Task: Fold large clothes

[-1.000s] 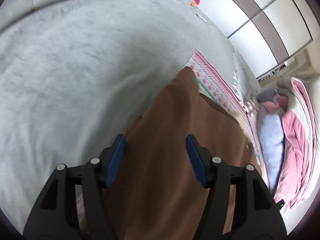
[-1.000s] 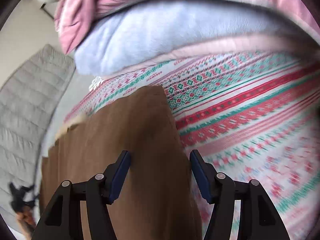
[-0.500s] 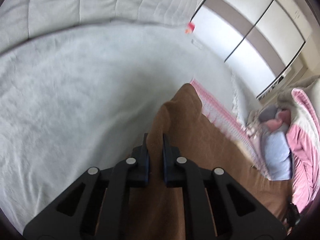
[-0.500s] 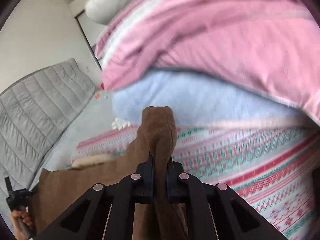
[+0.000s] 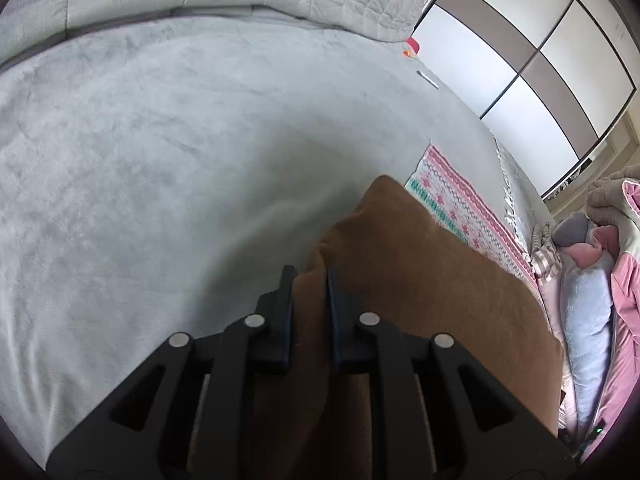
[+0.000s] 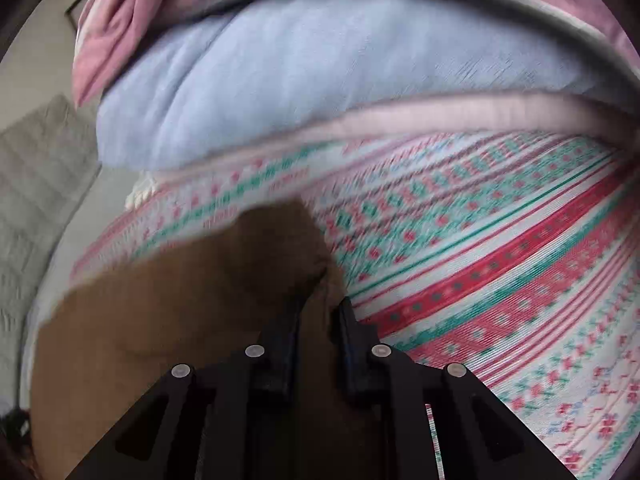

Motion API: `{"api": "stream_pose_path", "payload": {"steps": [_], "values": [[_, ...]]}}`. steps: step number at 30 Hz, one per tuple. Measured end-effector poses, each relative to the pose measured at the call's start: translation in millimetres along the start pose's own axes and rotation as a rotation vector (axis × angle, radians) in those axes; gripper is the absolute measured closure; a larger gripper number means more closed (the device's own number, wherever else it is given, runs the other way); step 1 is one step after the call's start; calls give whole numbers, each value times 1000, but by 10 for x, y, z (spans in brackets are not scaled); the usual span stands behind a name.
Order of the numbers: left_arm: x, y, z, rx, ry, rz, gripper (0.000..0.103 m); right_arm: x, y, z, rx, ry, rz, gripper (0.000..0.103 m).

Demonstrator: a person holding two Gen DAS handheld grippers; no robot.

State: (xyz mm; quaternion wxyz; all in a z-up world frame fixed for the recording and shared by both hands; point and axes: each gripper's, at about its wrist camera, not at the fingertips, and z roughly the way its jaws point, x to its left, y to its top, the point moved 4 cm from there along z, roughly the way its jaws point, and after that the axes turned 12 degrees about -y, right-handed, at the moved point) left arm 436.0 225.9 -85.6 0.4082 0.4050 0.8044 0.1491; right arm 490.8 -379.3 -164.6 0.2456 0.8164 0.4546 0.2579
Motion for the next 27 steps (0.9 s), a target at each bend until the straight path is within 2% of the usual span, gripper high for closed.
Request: {"api": "stream_pose_path", "payload": {"steps": [2,3,4,6,7,8,10,12,14,16,18,20,23,24,25,27], "values": [[16,14,-11,10,3,-11,82,2,50,-159,-55,-49,-16,74],[28,24,-31,16,-4,-26,82,2,64,-216,-59,-67,-22,64],[36,47,-85,21,-19,-54,82,-10,79,-301,-62,-79,-16,58],[30,91,-217,8,-46,-85,81,-24,127,-526,-71,-34,1,53],[9,117,-323,-8,-58,-94,74,-32,155,-683,-76,-15,6,48],[-28,155,-484,-33,-77,-100,61,-42,168,-852,-84,-14,6,46],[-93,149,-720,-67,-125,-105,47,-38,145,-1187,-112,15,-12,43],[-224,81,-903,-64,-159,-81,46,-17,-8,-1490,-119,58,-77,38],[-438,-48,-1041,-24,-183,-14,46,-33,-228,-1710,-89,56,-157,38],[-732,-272,-1176,23,-197,119,44,-176,-478,-1894,-63,73,-144,38],[-1060,-639,-1330,64,-204,306,42,-344,-736,-2004,-9,135,-98,38],[-1250,-994,-1430,106,-220,400,40,-510,-1038,-2080,34,161,-104,38],[-1483,-1620,-1466,241,-320,459,40,-634,-1381,-2123,52,110,-210,39],[-1517,-1746,-1442,271,-330,467,40,-667,-1452,-2124,58,111,-225,43],[-1546,-1873,-1414,297,-336,477,40,-692,-1501,-2115,68,127,-231,53],[-1628,-2142,-1342,355,-362,514,40,-633,-1576,-2086,90,166,-256,60]]}}
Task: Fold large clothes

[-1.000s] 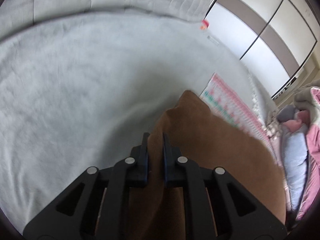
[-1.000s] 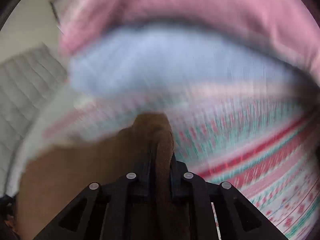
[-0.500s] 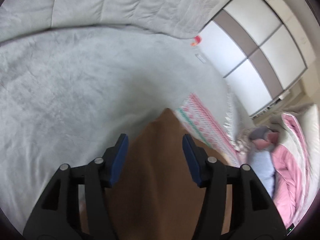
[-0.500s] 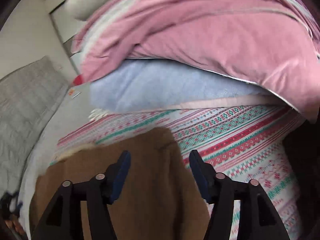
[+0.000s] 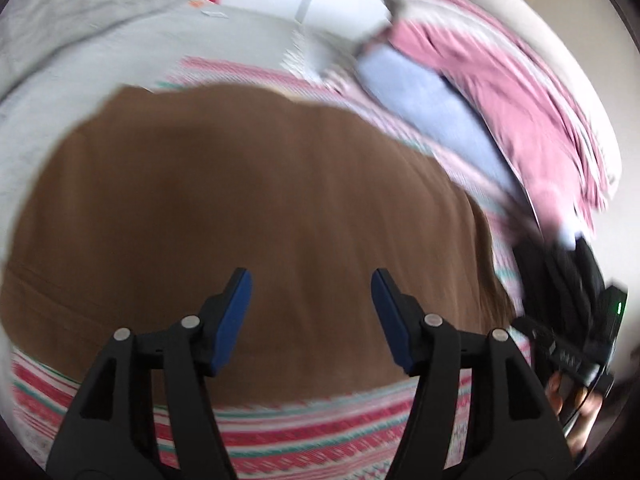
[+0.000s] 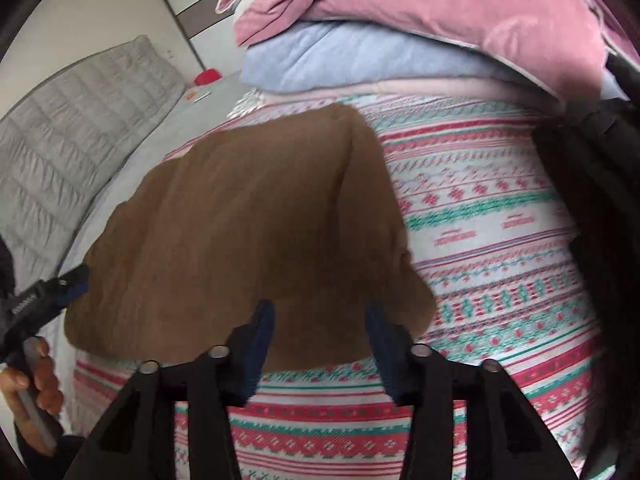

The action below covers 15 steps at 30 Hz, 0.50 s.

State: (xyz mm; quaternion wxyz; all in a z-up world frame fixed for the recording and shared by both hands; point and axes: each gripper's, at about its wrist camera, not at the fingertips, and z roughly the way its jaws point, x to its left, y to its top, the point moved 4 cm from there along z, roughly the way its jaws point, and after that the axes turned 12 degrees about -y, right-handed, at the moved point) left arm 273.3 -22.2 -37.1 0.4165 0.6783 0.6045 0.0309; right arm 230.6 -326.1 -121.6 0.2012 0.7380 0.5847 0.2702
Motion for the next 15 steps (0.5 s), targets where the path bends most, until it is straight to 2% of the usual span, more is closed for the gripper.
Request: {"api": "stream_pose_path", "payload": {"steps": [2,6,10,15], "values": [[-109,-94,132,51,-14,29,40,128,-1,30,-14,-7,-55,61],[-184,-226,301,89,62,101,40,407,-10,232,22,-26,-135,61],[-10,-247,483,106,138,83,40,569,10,552,62,-129,-218,61],[110,-172,627,80,173,52,40,620,67,829,100,-148,-222,62]]}}
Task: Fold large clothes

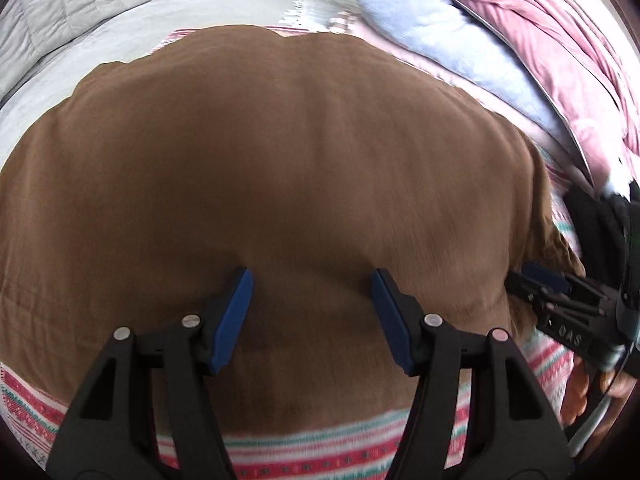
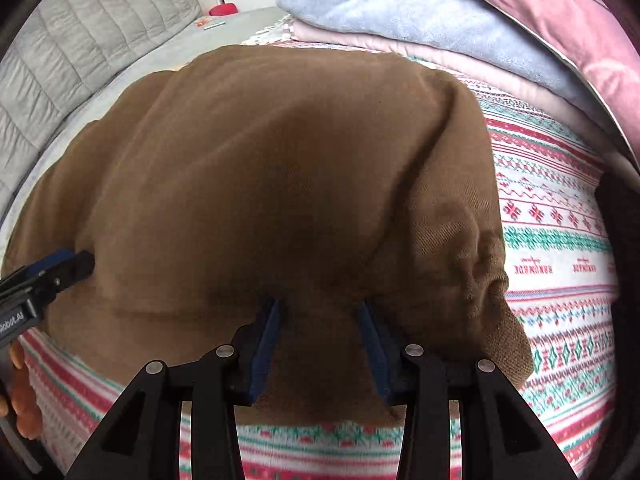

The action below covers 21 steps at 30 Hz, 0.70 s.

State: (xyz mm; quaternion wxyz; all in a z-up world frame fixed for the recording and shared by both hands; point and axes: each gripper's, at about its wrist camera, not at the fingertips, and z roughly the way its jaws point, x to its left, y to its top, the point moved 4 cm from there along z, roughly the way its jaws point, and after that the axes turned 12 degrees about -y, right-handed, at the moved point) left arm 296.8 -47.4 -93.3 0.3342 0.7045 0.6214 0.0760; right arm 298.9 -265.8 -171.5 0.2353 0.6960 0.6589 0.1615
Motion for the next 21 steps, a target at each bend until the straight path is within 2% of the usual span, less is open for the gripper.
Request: {"api": "stream_pose_path", "payload": {"steps": [5,7,9,11,12,15,17,19,21], "values": [[-12,29,103,-24,64,36,40,-21,-15,-9,-13,-1,11,62],[-30,33,91,-27,66,43,40,-23,-47,-112,-19,-16,21,60],[-21,40,61,-31,51,43,40,-108,-108,-293,-28,5,90,58],[-29,47,27,-27,43,54,40,-189,-238,-497,-48,77,152,42],[-36,53,14,-29,40,57,40,-213,-298,-557,-54,84,161,31],[-72,50,40,-21,54,87,40,-341,-422,-694,-87,22,146,29],[-78,45,90,-10,72,100,40,-579,-415,-738,-112,-14,207,29],[-83,53,97,-8,80,97,40,-839,-393,-611,-81,-19,282,29],[-77,64,108,-4,80,90,40,-961,-426,-317,40,-82,294,29]]}}
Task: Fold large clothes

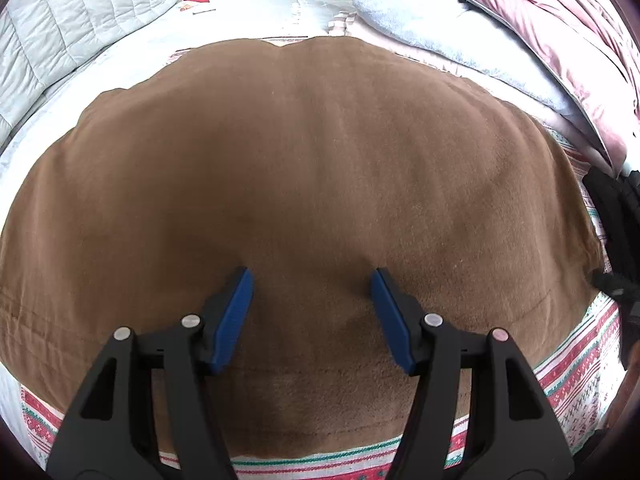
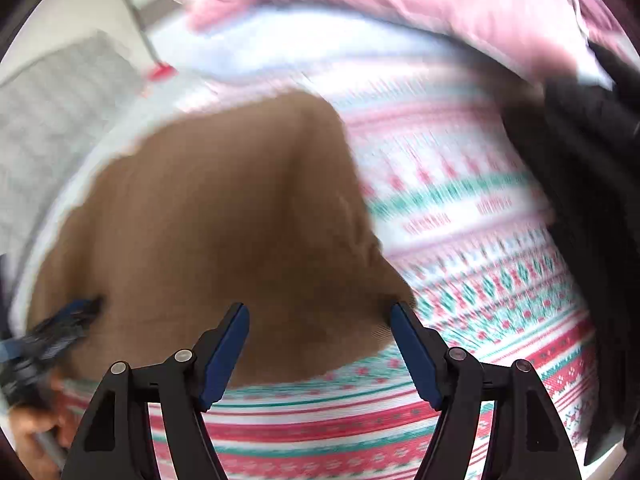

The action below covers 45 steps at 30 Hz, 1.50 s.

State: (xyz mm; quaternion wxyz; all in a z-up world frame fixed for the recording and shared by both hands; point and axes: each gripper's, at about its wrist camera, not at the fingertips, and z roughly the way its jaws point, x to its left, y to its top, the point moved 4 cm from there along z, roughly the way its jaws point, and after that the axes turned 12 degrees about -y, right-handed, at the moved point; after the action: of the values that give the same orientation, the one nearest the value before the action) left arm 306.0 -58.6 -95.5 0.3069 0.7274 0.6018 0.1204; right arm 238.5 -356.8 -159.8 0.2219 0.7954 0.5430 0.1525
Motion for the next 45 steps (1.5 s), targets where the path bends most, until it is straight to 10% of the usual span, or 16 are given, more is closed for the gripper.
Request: {"api": "stream_pose_path", "payload": {"steps": [3,18,23,32,45], "values": [[11,7,11,-1,-4,-4,40,-23,-23,324,135,-4,21,29],[-97,222,-215,-45,8,53,40,-256,-13,-212,-7,12,174,29],[44,614,-142,-22,33,22,40,-202,-56,-109,93,166,246,28],[273,1126,666,135,111,-83,38,-65,-1,-124,102,185,225,26],[263,1546,652,61,191,-39,28,91,79,22,123,203,176,19]]}}
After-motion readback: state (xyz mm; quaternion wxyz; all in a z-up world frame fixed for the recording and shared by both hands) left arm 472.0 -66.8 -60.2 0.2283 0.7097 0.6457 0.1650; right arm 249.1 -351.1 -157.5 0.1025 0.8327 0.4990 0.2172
